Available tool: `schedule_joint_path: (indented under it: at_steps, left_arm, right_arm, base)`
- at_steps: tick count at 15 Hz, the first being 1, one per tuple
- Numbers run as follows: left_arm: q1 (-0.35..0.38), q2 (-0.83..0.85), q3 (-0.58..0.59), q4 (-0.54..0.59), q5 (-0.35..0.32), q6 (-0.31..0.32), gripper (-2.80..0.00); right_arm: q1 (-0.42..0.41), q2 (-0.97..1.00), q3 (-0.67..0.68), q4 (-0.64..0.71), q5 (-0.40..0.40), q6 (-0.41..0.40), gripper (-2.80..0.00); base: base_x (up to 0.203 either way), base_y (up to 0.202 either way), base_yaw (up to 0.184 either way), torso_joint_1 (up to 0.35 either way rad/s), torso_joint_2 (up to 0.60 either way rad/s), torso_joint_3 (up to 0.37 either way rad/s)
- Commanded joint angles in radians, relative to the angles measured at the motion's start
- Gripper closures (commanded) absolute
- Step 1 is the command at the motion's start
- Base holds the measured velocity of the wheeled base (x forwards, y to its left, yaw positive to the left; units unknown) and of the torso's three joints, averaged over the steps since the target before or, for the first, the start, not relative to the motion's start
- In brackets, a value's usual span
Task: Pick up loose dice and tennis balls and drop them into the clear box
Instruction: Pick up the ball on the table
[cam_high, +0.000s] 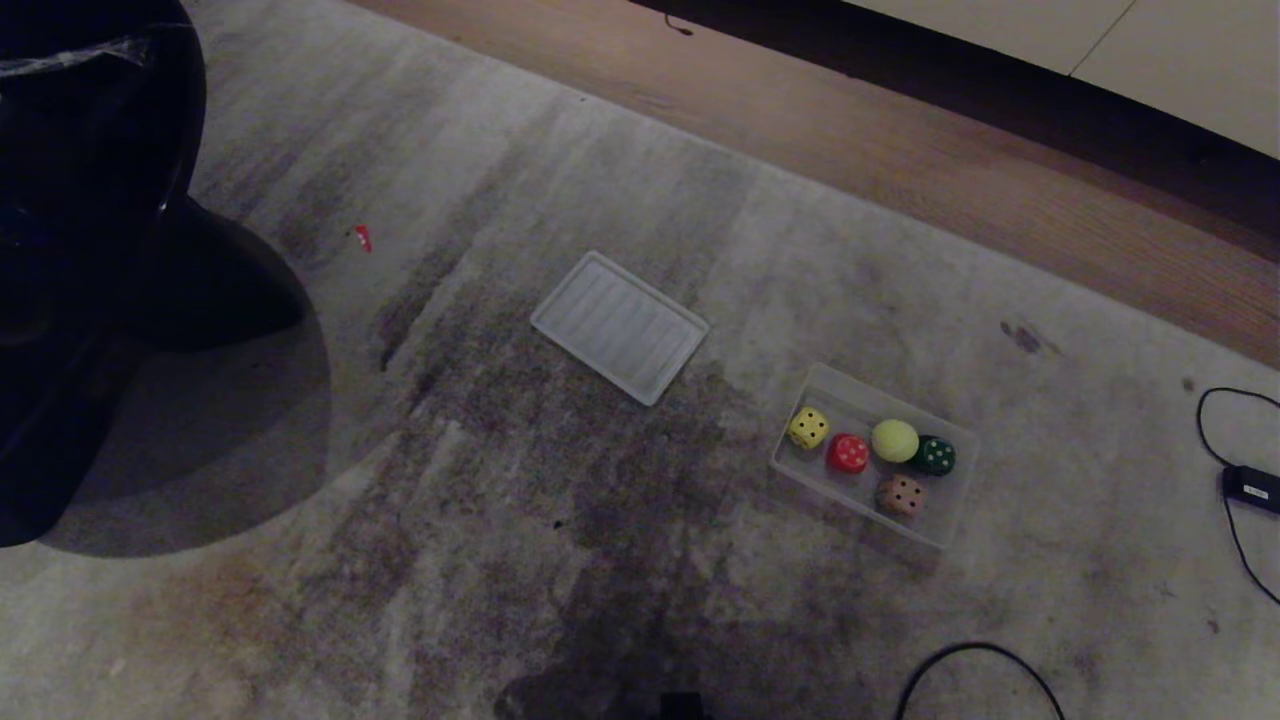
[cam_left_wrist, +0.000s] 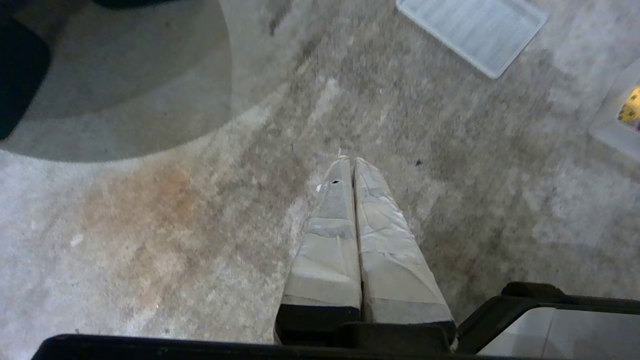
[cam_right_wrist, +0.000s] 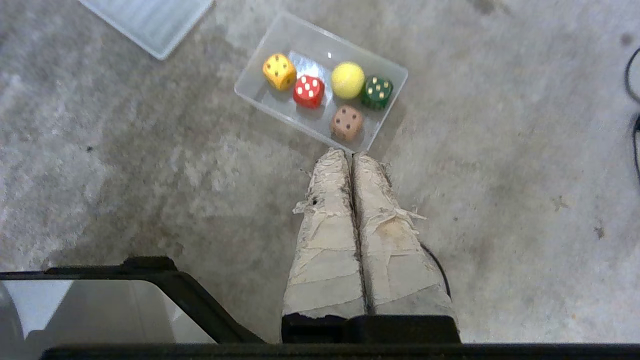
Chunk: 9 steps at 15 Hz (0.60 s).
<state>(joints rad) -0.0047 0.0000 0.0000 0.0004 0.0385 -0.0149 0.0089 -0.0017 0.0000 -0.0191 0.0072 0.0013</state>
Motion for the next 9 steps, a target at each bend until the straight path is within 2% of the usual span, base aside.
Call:
schedule_joint_path:
  at_steps: [1, 9]
  left_arm:
    - [-0.001, 0.002, 0.002, 0.0, 0.0, 0.0, 0.0]
    - [-0.001, 0.002, 0.002, 0.0, 0.0, 0.0, 0.0]
  right_arm:
    - [0.0, 0.002, 0.008, -0.001, 0.0, 0.0, 0.0]
    - [0.0, 0.002, 0.008, -0.001, 0.0, 0.0, 0.0]
  base:
    - [0.0, 0.0, 0.0, 0.001, 0.0, 0.206]
    - [0.0, 0.0, 0.0, 0.004, 0.0, 0.202]
